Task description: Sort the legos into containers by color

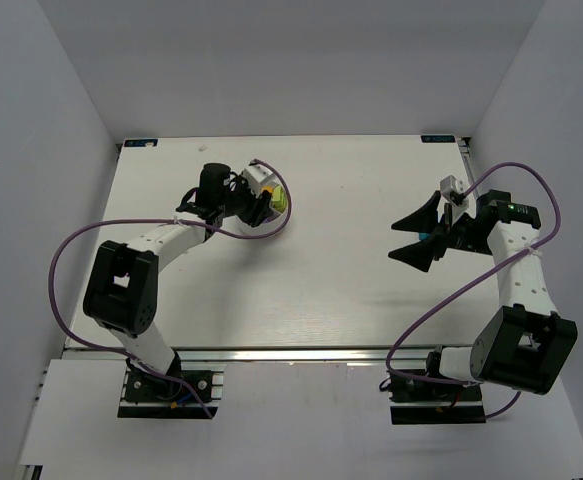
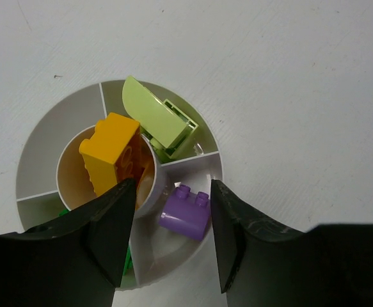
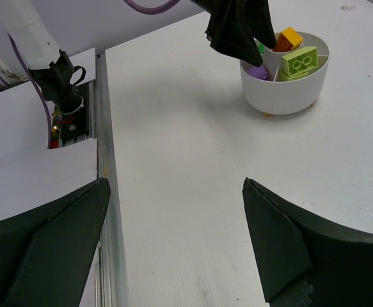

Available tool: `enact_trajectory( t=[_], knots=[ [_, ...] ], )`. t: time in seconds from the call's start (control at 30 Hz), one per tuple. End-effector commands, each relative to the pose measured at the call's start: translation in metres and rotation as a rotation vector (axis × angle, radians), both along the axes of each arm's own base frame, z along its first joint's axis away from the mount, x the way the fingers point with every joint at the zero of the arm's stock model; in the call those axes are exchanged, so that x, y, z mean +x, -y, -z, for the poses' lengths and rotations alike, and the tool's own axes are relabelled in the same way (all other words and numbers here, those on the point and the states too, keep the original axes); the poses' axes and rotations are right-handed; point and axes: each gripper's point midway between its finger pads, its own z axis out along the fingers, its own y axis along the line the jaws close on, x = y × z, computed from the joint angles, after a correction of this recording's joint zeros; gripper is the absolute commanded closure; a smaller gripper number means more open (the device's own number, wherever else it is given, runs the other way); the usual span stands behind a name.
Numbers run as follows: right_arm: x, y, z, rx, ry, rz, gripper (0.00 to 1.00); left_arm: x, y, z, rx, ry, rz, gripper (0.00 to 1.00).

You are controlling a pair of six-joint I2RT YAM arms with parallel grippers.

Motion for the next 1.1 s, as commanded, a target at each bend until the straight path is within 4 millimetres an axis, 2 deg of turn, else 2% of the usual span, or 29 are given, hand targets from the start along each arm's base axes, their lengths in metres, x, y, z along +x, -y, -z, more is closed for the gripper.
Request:
enact_trajectory(
  t=[0.0,0.07,0.17,0.27,0.3,0.33,0.37,0.4,0.43,0.47,0.53,0.57,0.6,0.63,0.67,0.7,0.73,0.77,0.8,0.83,0.87,0.9,0.97,1.03,1.07],
  knots=[
    [-0.001,-0.003,-0.024,0.081,0.053,0.0,0.11,0.0,-0.004,-0.019,-0.009,0.052,-0.003,0.4],
    [-0.001,-0.003,-0.022,0.071,0.055,-0.003,0.11,-0.002,-0.004,-0.026,-0.017,0.062,-0.005,0.39],
    [-0.002,-0.003,-0.02,0.054,0.066,-0.001,0.11,-0.006,-0.005,-0.047,-0.041,0.098,-0.014,0.38],
    [0.001,0.0,-0.014,0.016,0.075,0.002,0.11,-0.005,-0.013,-0.082,-0.087,0.138,-0.092,0.4],
    [0.003,0.0,-0.011,0.021,-0.003,0.003,0.11,-0.006,-0.015,-0.091,-0.105,0.146,-0.117,0.42],
    [0.008,0.002,-0.011,0.02,-0.05,0.009,0.11,-0.012,-0.019,-0.114,-0.151,0.166,-0.151,0.51],
    [0.029,0.01,-0.002,-0.049,-0.02,0.036,0.12,-0.014,-0.024,-0.122,-0.174,0.169,-0.186,0.6],
    [0.039,0.014,0.002,-0.084,-0.07,0.075,0.17,-0.02,-0.025,-0.132,-0.202,0.17,-0.196,0.67],
    [0.039,0.016,0.014,-0.078,-0.237,0.127,0.19,-0.027,-0.025,-0.14,-0.254,0.151,-0.217,0.73],
    [0.064,0.028,0.019,-0.181,-0.124,0.249,0.17,-0.042,-0.029,-0.154,-0.289,0.169,-0.216,0.81],
    [0.085,0.04,0.031,-0.24,-0.087,0.425,0.12,-0.06,-0.03,-0.161,-0.354,0.127,-0.229,0.86],
    [0.099,0.061,0.033,-0.315,-0.066,0.587,0.11,-0.074,-0.035,-0.173,-0.388,0.139,-0.238,0.87],
    [0.108,0.072,0.035,-0.344,-0.07,0.672,0.11,-0.082,-0.038,-0.174,-0.422,0.114,-0.259,0.86],
    [0.114,0.082,0.036,-0.368,-0.084,0.739,0.11,-0.091,-0.04,-0.172,-0.428,0.089,-0.27,0.84],
    [0.128,0.105,0.042,-0.411,-0.134,0.875,0.11,-0.103,-0.045,-0.183,-0.455,0.103,-0.272,0.68],
    [0.133,0.116,0.047,-0.431,-0.163,0.928,0.11,-0.109,-0.049,-0.174,-0.453,0.069,-0.304,0.56],
    [0.137,0.123,0.052,-0.452,-0.194,0.966,0.11,-0.114,-0.05,-0.171,-0.47,0.034,-0.32,0.44],
    [0.146,0.139,0.063,-0.474,-0.267,1.053,0.11,-0.117,-0.053,-0.168,-0.467,0.02,-0.334,0.34],
    [0.149,0.147,0.07,-0.477,-0.326,1.106,0.11,-0.124,-0.057,-0.162,-0.453,-0.01,-0.355,0.19],
    [0.148,0.153,0.08,-0.481,-0.419,1.159,0.11,-0.123,-0.063,-0.157,-0.445,-0.026,-0.401,0.15],
    [0.149,0.164,0.101,-0.525,-0.519,1.219,0.11,-0.124,-0.068,-0.15,-0.431,-0.042,-0.429,0.12],
    [0.157,0.167,0.094,-0.477,-0.588,1.281,0.11,-0.126,-0.071,-0.144,-0.417,-0.057,-0.447,0.1],
    [0.154,0.172,0.112,-0.513,-0.702,1.313,0.12,-0.127,-0.079,-0.127,-0.386,-0.069,-0.5,0.1],
    [0.16,0.174,0.112,-0.521,-0.691,1.32,0.15,-0.13,-0.084,-0.11,-0.369,-0.073,-0.523,0.1],
    [0.163,0.177,0.115,-0.533,-0.681,1.324,0.2,-0.131,-0.086,-0.107,-0.363,-0.07,-0.531,0.11]
  ],
)
